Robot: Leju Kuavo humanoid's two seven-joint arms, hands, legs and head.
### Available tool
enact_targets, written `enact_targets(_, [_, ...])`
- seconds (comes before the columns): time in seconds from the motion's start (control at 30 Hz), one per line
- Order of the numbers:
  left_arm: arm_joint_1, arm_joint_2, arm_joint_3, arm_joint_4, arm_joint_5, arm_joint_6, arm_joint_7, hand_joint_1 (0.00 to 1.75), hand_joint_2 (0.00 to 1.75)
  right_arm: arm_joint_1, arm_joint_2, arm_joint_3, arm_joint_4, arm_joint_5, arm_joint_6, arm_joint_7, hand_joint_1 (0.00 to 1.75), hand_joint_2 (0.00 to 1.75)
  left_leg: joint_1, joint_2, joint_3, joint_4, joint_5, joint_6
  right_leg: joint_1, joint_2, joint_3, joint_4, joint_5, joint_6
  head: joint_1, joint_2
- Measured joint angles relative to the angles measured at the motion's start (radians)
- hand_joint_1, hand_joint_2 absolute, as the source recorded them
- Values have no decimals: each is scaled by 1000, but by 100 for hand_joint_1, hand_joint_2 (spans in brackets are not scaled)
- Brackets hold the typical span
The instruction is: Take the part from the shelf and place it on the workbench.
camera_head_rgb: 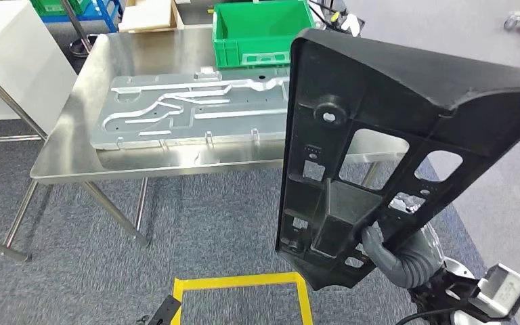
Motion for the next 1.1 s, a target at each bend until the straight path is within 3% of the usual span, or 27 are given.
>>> enact_targets(0.07, [1, 1, 0, 0, 0, 0, 0, 0, 175, 1, 0, 0, 0, -1, 0, 0, 175, 175, -5, -1, 7, -27, 3, 8, 0, 2, 4, 5, -2, 12, 1, 0])
enact_targets(0.17, [2, 1, 0, 0, 1, 0, -1, 0, 175, 1, 0, 0, -1, -1, 0, 0, 175, 175, 2, -1, 44, -52, 11, 20, -1, 1, 3, 40, -14, 27, 1, 0])
enact_targets(0.23, [0, 1, 0, 0, 1, 0, -2, 0, 175, 0, 0, -1, -1, -2, 0, -1, 175, 175, 6, -2, 64, -60, 5, 25, -6, -1, -48, 134, -54, 36, 2, 0])
enact_targets(0.3, [-1, 0, 0, 0, 1, 0, -3, 0, 175, 2, 0, -1, -1, -3, 0, -1, 175, 175, 6, -3, 73, -60, -7, 25, -12, -2, -130, 245, -98, 46, 2, 0])
enact_targets(0.33, [1, 0, 0, 0, 2, 0, -3, 0, 175, 3, 0, -1, -1, -3, 0, -1, 175, 175, 7, -3, 80, -60, -14, 24, -16, -3, -158, 268, -100, 50, 2, 0])
enact_targets(0.37, [3, 0, 0, 0, 2, 0, -3, 0, 175, 3, 0, -1, -1, -3, 1, -1, 175, 175, 7, -3, 89, -59, -22, 22, -18, -3, -168, 255, -79, 54, 2, 0])
enact_targets(0.43, [5, -1, 0, 0, 4, 0, -4, 0, 175, 3, -1, -1, 0, -3, 2, -1, 175, 175, 9, -4, 110, -58, -41, 16, -23, -6, -142, 139, 17, 57, 2, 0])
enact_targets(0.5, [4, -2, 0, 0, 8, 0, -6, 0, 175, 2, -1, -1, 3, -3, 3, -2, 175, 175, 9, -4, 125, -56, -59, 4, -20, -8, -113, 36, 76, 50, 2, 0])
enact_targets(0.53, [4, -2, 0, 0, 9, 0, -6, 0, 175, 1, -1, -1, 5, -4, 3, -3, 175, 175, 8, -4, 128, -56, -64, -3, -17, -9, -110, 14, 85, 42, 2, 0])
enact_targets(0.6, [4, -2, 0, 0, 11, 0, -6, 0, 175, 0, -2, -2, 8, -5, 4, -4, 175, 175, 7, -4, 132, -54, -69, -14, -13, -7, -107, 10, 82, 23, 1, 0])
enact_targets(0.67, [3, -2, 0, 0, 12, 1, -6, 0, 175, -3, -3, -2, 10, -5, 4, -5, 175, 175, 8, -3, 120, -16, -75, -21, -16, -7, -92, 2, 77, 9, 1, 0])
enact_targets(0.7, [2, -2, 0, 0, 12, 1, -6, 0, 175, -4, -3, -2, 10, -5, 5, -6, 175, 175, 10, -3, 96, 30, -87, -25, -17, -7, -83, -1, 73, 3, 1, 0])
enact_targets(0.77, [1, -2, 0, 0, 12, 1, -6, 0, 175, -7, -3, -2, 11, -6, 5, -7, 175, 175, 11, -2, 19, 159, -133, -32, -16, -8, -69, -4, 62, -5, 1, 0])
enact_targets(0.83, [4, -2, 0, 0, 12, 1, -6, 0, 175, -7, -3, -2, 15, -6, 5, -7, 175, 175, 12, -2, -49, 246, -166, -35, -14, -7, -54, -4, 49, -7, 1, 0])
enact_targets(0.87, [6, -2, 0, 0, 12, 1, -6, 0, 175, -7, -3, -2, 16, -6, 5, -8, 175, 175, 12, -2, -61, 242, -153, -34, -13, -6, -44, -4, 42, -6, 1, 0])
enact_targets(0.9, [7, -2, 0, 0, 12, 1, -6, 0, 175, -7, -3, -2, 17, -6, 5, -8, 175, 175, 12, -2, -55, 201, -117, -30, -13, -4, -33, -4, 34, -5, 1, 0])
enact_targets(0.97, [7, -1, 0, 0, 12, 1, -6, 0, 175, -7, -3, -2, 18, -6, 5, -10, 175, 175, 8, -1, -15, 68, -22, -17, -11, -3, -11, -5, 19, -2, 1, 0])
enact_targets(1.0, [6, -1, 0, 0, 12, 1, -6, 0, 175, -7, -3, -2, 19, -6, 5, -11, 175, 175, 5, -1, 2, 12, 0, -11, -11, -2, -6, -5, 13, 2, 1, 0])
enact_targets(1.1, [8, -1, 0, 0, 14, 1, -5, 0, 175, -8, -3, -2, 20, -7, 5, -13, 175, 175, -3, -1, 21, -46, 4, 7, -10, -2, -1, -3, 9, 20, 1, 0])
